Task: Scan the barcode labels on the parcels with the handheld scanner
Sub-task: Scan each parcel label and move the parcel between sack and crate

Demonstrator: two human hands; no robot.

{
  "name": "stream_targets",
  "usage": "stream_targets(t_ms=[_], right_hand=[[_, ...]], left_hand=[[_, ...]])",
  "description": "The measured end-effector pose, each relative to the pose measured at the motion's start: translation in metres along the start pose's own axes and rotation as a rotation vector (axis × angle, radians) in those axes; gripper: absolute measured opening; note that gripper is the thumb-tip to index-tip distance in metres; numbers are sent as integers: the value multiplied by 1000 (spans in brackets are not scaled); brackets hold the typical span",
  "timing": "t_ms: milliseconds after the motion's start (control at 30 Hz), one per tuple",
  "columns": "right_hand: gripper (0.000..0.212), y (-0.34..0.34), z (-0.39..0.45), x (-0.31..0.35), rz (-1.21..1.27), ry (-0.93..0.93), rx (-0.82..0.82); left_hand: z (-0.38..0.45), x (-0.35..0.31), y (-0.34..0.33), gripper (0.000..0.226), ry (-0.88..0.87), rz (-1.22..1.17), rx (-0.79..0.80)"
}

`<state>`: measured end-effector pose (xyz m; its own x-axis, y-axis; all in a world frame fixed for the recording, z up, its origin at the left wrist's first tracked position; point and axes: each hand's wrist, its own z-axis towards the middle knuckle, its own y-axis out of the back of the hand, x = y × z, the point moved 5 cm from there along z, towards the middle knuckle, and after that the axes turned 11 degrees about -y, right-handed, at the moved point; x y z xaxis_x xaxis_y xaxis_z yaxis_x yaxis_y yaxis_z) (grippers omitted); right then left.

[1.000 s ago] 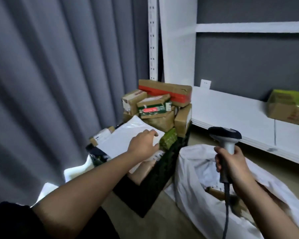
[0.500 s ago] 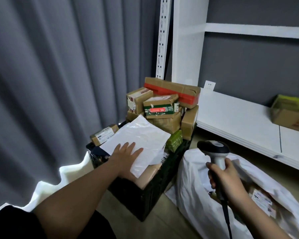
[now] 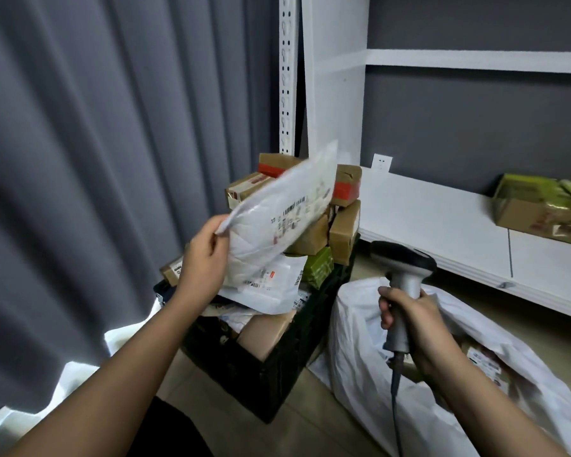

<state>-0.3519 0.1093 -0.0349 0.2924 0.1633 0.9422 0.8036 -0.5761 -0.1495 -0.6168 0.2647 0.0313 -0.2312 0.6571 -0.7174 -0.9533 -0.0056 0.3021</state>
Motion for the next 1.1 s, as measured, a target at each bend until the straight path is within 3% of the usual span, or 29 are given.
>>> stream_targets(t_ms=[67, 133, 300, 400, 533, 667, 733, 800, 867, 900, 1000, 1100], right_hand=[[7, -1, -3, 5, 143, -15, 33], [15, 0, -4, 11, 250, -17, 34], [29, 13, -4, 28, 323, 47, -10], [27, 22, -5, 35, 332, 90, -13], [27, 38, -10, 41, 215, 130, -171], [40, 46, -17, 50, 53, 289, -332], [42, 45, -20, 51, 21, 333, -335], [38, 43, -22, 52, -16, 337, -314], [34, 44, -23, 50, -55, 304, -285], [31, 44, -23, 48, -61, 279, -271], [19, 42, -26, 45, -96, 238, -223], [13, 40, -27, 43, -106, 206, -136]], left_hand=[[-4, -3, -14, 26, 256, -402, -92], [-10, -9, -35, 23, 448, -643, -42], [-25, -23, -77, 26, 664, -969, 68], [-34, -29, -100, 26, 729, -1006, 178], [-38, -34, -115, 24, 723, -951, 256], [-52, -37, -130, 27, 715, -812, 386], [-56, -35, -134, 20, 684, -684, 376], [-45, -28, -125, 2, 509, -304, 347], [-28, -23, -109, 24, 291, 207, 339], [-21, -23, -101, 32, 246, 335, 315], [-7, -17, -82, 40, 246, 409, 242], [-1, -12, -72, 22, 175, 420, 236]])
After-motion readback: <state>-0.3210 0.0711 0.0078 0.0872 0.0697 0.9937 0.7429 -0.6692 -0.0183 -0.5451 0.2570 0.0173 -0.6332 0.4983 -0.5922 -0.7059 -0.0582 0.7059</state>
